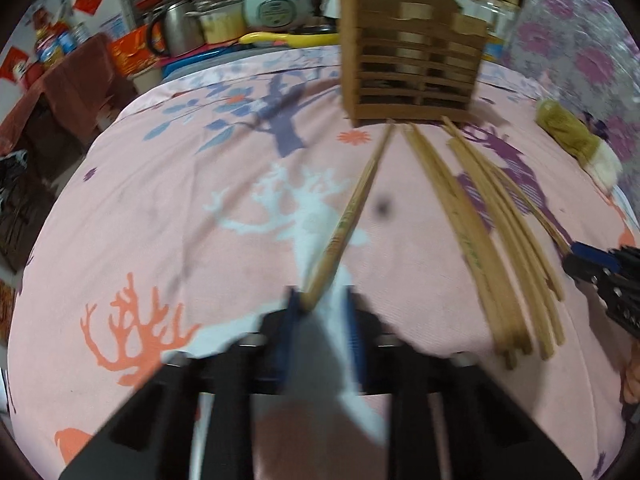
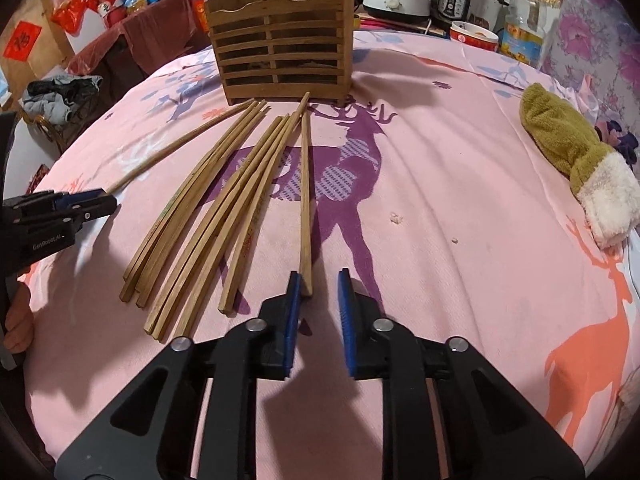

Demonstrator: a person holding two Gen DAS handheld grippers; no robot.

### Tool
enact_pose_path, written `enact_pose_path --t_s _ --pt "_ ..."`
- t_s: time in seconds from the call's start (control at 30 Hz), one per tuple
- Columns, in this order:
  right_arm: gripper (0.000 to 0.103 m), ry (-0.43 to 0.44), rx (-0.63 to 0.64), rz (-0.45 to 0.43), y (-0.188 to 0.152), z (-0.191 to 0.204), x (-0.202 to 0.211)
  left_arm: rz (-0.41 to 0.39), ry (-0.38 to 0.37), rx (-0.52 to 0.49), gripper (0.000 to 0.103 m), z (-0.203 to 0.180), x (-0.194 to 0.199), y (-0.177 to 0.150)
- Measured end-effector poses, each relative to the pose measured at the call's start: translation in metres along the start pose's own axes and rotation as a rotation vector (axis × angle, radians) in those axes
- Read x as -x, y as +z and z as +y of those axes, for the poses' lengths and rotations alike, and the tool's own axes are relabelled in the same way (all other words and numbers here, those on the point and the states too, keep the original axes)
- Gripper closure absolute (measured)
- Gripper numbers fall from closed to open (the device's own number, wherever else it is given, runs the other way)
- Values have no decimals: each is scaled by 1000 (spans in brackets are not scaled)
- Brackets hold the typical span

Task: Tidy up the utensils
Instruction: 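Close the right tool on one chopstick while the left tool closes on another, then lift the held chopsticks with both tools and carry them over the wooden holder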

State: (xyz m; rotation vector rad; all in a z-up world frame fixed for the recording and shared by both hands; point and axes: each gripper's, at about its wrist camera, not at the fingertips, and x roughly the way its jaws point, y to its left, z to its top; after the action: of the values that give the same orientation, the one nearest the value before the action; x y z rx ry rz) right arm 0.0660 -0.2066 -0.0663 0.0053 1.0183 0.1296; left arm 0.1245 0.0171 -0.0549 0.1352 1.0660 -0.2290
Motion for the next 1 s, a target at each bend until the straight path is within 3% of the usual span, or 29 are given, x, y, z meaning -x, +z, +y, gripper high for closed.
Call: enact_pose_path --t_s 0.27,0.3,0.4,0.57,0.8,1.0 --pt "89 4 -3 -5 -4 -2 3 -9 -8 5 93 -5 2 -6" --pt "95 4 -2 -6 -4 -1 3 -9 -11 7 94 -5 3 -6" --pt "97 -2 -2 -26 -4 -1 7 -30 -15 -1 95 -6 9 -7" --pt "97 -1 -37 -161 -1 -6 38 -154 -34 -7 97 -10 42 -8" --pt "97 35 -56 -287 5 -7 72 -216 -58 38 97 -7 71 4" --pt "97 47 -40 -351 17 -1 96 -274 -53 8 97 -18 110 24"
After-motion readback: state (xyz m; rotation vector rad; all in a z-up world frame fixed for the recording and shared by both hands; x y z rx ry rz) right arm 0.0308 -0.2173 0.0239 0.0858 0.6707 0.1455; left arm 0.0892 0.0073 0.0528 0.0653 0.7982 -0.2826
